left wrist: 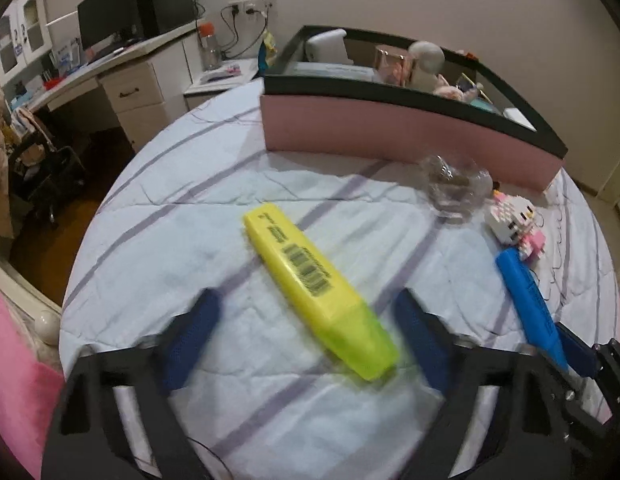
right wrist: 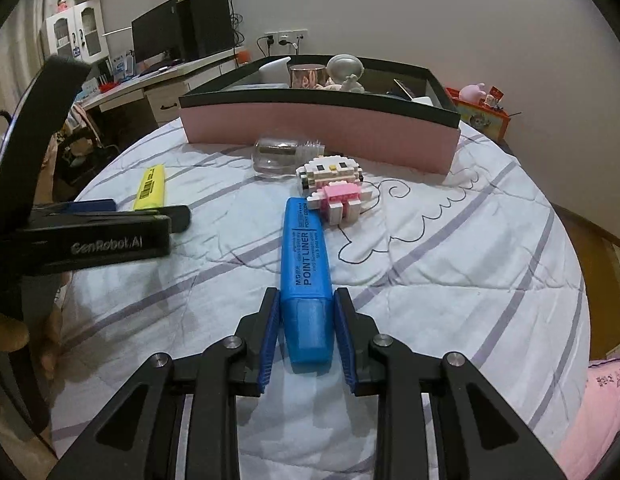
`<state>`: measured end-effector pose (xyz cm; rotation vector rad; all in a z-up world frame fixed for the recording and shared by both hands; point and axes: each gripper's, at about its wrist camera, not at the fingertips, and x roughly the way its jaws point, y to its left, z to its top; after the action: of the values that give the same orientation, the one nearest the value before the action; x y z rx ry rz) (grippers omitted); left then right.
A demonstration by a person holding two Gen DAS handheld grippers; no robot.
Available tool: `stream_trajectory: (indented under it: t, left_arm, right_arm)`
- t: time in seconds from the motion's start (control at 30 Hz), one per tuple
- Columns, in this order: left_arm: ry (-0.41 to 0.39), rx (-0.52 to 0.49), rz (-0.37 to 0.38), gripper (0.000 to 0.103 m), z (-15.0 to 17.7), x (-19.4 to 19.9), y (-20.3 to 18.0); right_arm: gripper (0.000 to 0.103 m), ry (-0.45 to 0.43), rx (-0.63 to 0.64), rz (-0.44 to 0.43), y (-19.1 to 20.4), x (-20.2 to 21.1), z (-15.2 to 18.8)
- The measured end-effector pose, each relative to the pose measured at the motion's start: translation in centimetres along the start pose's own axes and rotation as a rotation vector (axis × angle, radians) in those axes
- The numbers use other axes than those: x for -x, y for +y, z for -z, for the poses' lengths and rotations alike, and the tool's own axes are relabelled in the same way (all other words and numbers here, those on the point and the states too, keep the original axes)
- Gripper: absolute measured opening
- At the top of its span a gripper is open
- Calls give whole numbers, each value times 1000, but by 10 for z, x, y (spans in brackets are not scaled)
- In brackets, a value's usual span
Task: Organize rigid objects
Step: 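Grasp the yellow highlighter with the left tool while the right tool grasps the blue highlighter, then lift both highlighters and carry them over the pink box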
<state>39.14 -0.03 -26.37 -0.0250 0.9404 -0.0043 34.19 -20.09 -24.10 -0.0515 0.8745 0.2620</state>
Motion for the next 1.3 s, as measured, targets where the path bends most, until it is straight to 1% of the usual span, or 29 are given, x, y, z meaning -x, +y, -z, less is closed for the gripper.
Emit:
stream_trajectory:
  t: [0.03, 0.07, 0.1, 0.17, 0.2, 0.23, 0.27, 0.43, 0.47, 0.53, 0.57, 0.6, 0.67, 0.77, 0.83, 0.9, 0.93, 1.0, 1.07, 1.13, 1.23, 1.3]
  left_arm:
    - [-2, 2, 15, 71, 0, 0, 5]
    - [-6, 0, 29, 62, 1, 2, 9]
    - [-12, -2, 38, 47, 1, 5, 13]
    - [-9, -2, 74, 30, 4, 9, 23]
    - [-7, -13, 93, 29, 6, 11, 26]
    - [-3, -35, 120, 28, 10, 14, 29]
    - [-7, -48, 130, 28, 15, 18, 31]
    - [-15, -115, 130, 28, 36, 34, 38]
    - [-10, -122, 131, 28, 37, 35, 39]
    - [-18, -100, 138, 29, 36, 36, 43]
    - [-15, -90, 142, 34, 33, 34, 43]
    - [-17, -84, 138, 42, 32, 33, 43]
    - [-31, -80, 125, 54, 25, 29, 40]
    - [-20, -112, 87, 53, 21, 19, 30]
    - [-32, -140, 60, 53, 20, 16, 24]
    - [-37, -146, 55, 52, 20, 15, 22]
    - [-39, -140, 59, 53, 19, 15, 22]
    - [-41, -126, 69, 53, 18, 14, 25]
    - [-49, -130, 66, 54, 19, 14, 24]
    - [-57, -129, 66, 54, 20, 14, 24]
    - [-64, -124, 77, 49, 20, 14, 26]
    - [-80, -120, 95, 26, 21, 17, 28]
  right_arm:
    - [27, -2, -2, -3, 0, 1, 1]
    - [27, -4, -5, -5, -1, 1, 2]
    - [27, -3, -6, -8, -1, 1, 2]
    - [27, -4, -8, -10, -1, 1, 2]
    - [27, -4, -8, -9, -1, 1, 2]
    - [27, -5, -10, -9, -2, 1, 2]
    - [27, -3, -16, -8, -2, 2, 3]
    - [27, 11, -30, 4, 2, 10, 12]
    - [27, 8, -34, 4, 4, 12, 13]
    - [27, 0, -36, 12, 4, 11, 13]
    - [28, 0, -42, 13, 4, 10, 12]
    - [28, -5, -48, 14, 3, 9, 11]
    - [28, -5, -43, 19, 3, 6, 6]
    - [28, 1, -36, 26, 2, 1, 1]
    - [28, -1, -31, 28, 2, -1, -2]
    - [28, 7, -23, 32, 3, -2, -4]
    - [30, 13, -12, 37, 4, -4, -5]
    - [38, 21, -12, 33, 4, -7, -7]
    - [43, 20, -20, 26, 3, -9, -12]
    - [44, 29, -18, 32, 3, -13, -15]
    - [43, 38, -11, 34, 3, -17, -18]
    - [39, 46, 1, 33, 4, -20, -20]
